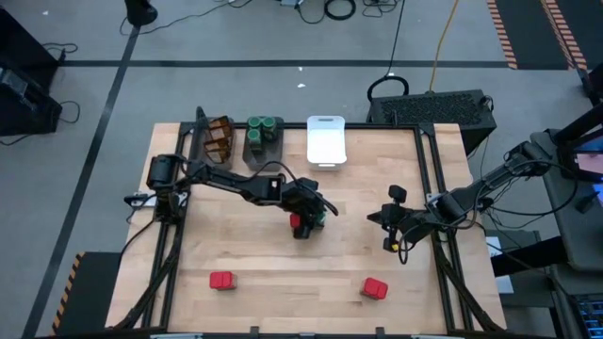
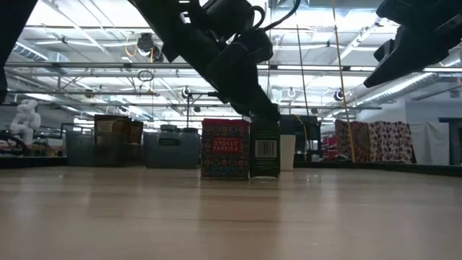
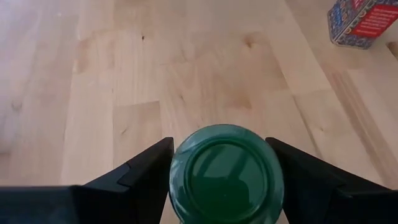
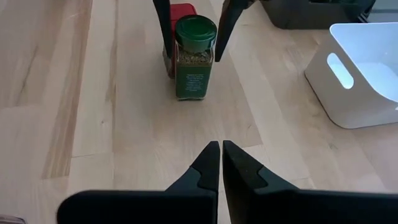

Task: Sort spices by type
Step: Put the green seasoning bottle into the right black bin

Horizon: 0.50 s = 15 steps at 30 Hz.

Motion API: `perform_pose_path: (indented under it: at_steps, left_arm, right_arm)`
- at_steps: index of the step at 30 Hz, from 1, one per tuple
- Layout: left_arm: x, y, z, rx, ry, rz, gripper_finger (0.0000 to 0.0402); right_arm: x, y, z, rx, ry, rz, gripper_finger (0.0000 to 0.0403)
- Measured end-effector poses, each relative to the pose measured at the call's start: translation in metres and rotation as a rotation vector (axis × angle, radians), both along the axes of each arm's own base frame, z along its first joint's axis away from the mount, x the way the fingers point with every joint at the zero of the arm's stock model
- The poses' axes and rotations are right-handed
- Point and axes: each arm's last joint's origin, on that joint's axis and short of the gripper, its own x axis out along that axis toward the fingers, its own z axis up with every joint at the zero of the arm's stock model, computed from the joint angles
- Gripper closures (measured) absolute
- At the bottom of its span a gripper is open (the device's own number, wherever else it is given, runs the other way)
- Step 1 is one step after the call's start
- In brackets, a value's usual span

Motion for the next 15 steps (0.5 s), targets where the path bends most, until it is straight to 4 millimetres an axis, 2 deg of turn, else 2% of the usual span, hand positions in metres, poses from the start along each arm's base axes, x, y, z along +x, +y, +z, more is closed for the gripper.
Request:
perform_pose_path:
  at_steps: [4,10,15]
  left_arm:
    - [-0.0005,0.0009,0.0051,0.004,-0.019,0.005,0.0153]
    - [-0.0016,0.0049,0.0069,0.006,-0.016,0.017,0.0191]
    - [-0.0017,0.0064,0.0069,0.007,-0.016,0.020,0.0192]
  right_arm:
    - [0.0000,0.0000,0.0000,0.007,-0.002,-0.006,0.0403]
    - [0.0005,-0.0016,0.0001,0.003,-0.009,-0.031,0.0403]
    - [0.0007,-0.0039,-0.0003,0.012,-0.011,-0.065,0.0403]
